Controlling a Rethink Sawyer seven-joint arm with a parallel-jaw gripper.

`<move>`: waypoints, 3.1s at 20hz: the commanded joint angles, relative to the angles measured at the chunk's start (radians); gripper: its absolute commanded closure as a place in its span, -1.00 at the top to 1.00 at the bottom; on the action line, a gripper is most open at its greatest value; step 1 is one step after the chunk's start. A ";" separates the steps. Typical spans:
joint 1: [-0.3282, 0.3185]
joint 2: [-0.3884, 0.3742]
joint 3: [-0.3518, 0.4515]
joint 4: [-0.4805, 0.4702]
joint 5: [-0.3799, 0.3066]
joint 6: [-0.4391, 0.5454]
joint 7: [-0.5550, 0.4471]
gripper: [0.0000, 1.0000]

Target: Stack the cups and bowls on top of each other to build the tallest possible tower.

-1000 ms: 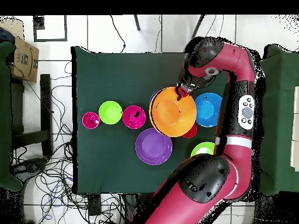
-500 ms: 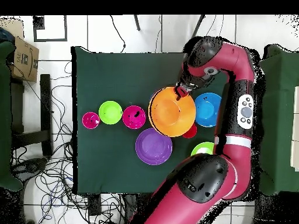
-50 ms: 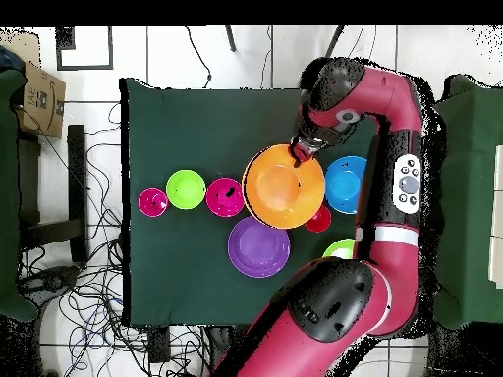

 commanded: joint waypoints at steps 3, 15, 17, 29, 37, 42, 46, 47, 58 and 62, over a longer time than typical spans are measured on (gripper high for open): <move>0.095 -0.015 -0.043 -0.009 -0.077 0.109 -0.124 -1.00; 0.119 -0.040 -0.027 -0.081 -0.127 0.219 -0.153 -1.00; 0.125 -0.041 -0.027 -0.079 -0.130 0.217 -0.143 -1.00; 0.105 -0.027 -0.019 -0.071 -0.132 0.183 -0.174 -1.00; 0.068 -0.003 -0.001 -0.088 -0.131 0.169 -0.231 -1.00; 0.067 0.016 0.022 -0.123 -0.146 0.183 -0.259 -1.00; 0.058 0.027 0.029 -0.130 -0.142 0.179 -0.274 -1.00; 0.056 0.029 0.030 -0.127 -0.135 0.174 -0.270 -1.00; 0.026 0.022 0.013 -0.050 -0.065 0.110 -0.223 -1.00; 0.015 0.036 0.019 -0.035 -0.038 0.100 -0.209 -1.00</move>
